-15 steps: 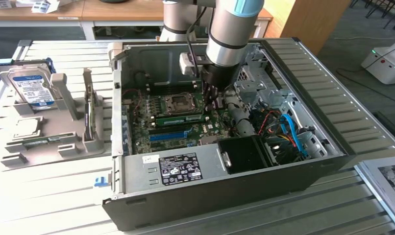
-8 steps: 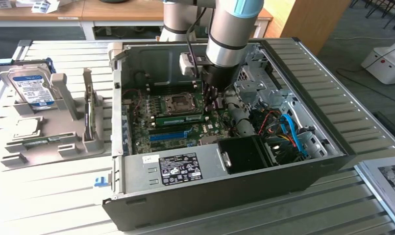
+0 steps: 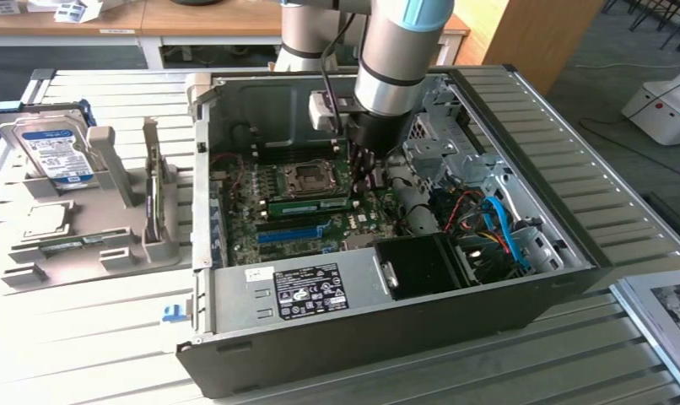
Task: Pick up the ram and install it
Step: 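Press down the ram until it locks into place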
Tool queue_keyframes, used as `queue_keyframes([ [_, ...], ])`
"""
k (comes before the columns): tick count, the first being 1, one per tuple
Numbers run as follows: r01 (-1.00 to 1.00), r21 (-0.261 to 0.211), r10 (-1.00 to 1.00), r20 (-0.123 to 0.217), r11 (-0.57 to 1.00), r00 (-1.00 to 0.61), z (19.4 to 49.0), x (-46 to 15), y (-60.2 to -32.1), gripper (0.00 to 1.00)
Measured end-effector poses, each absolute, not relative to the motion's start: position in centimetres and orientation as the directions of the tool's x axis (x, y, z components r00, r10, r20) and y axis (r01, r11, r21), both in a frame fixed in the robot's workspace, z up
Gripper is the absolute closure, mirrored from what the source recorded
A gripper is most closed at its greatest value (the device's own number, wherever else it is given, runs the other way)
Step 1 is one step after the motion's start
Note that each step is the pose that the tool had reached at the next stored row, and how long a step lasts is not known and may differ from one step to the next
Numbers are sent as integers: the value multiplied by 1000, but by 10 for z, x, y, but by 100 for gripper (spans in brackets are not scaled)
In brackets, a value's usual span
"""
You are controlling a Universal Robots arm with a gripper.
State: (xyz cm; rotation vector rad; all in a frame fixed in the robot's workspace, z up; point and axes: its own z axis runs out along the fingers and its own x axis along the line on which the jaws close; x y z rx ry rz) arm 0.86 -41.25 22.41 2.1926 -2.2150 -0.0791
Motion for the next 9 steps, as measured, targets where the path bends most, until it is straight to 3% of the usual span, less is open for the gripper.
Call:
queue_keyframes([
  [9, -999, 53, -1000, -19, 10, -11, 223, 9, -413, 90],
])
